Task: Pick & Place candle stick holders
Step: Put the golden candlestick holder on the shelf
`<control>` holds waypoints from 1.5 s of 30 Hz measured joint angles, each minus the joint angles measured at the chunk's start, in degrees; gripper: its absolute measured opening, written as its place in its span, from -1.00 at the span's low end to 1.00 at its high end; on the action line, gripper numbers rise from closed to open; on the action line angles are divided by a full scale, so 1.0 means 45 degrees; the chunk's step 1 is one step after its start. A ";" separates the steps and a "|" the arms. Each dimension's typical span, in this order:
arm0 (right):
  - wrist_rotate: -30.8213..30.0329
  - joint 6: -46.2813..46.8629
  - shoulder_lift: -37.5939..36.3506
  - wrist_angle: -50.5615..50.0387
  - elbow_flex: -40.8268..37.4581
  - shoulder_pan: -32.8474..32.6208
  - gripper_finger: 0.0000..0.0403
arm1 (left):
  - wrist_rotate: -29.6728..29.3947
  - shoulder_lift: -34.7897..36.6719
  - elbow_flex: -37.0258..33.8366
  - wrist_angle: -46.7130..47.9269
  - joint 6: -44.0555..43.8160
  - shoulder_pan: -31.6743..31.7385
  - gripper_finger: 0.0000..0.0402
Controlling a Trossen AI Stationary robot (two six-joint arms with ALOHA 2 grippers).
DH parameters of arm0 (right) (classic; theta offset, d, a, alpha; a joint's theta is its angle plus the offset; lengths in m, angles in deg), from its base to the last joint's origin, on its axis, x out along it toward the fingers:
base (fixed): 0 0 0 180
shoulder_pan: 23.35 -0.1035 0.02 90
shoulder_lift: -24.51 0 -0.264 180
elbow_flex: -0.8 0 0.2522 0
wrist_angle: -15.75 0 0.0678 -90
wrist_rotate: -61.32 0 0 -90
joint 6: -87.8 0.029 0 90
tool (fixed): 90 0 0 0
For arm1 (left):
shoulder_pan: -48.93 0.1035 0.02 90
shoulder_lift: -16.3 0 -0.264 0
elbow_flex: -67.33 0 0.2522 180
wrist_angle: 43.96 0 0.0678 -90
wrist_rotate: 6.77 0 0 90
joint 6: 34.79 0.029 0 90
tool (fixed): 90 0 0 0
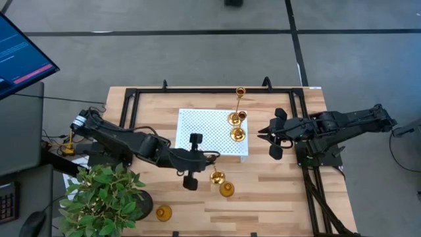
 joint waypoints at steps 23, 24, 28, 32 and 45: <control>0.0000 0.0000 0.0001 -0.0272 0.0000 0.0004 -0.67 | -0.0938 -0.0445 0.1642 0.0596 0.4102 0.3301 -0.97; 0.0000 0.0000 0.0001 -0.0277 0.0000 0.0004 -0.67 | -0.0704 -0.0483 0.1642 0.0591 0.4102 0.3478 -0.97; 0.0000 0.0000 0.0001 -0.0287 0.0000 0.0004 -0.67 | -0.0515 -0.0702 0.1638 0.0658 0.4097 0.3904 -0.97; 0.0000 0.0000 -0.0003 -0.0337 0.0000 0.0004 -0.67 | -0.0523 -0.0823 0.1642 0.0595 0.4102 0.4188 -0.97; 0.0000 -0.0030 0.0000 -0.0340 0.0000 0.0002 -0.67 | 0.0065 -0.1107 0.1638 0.0507 0.3967 0.4443 -0.97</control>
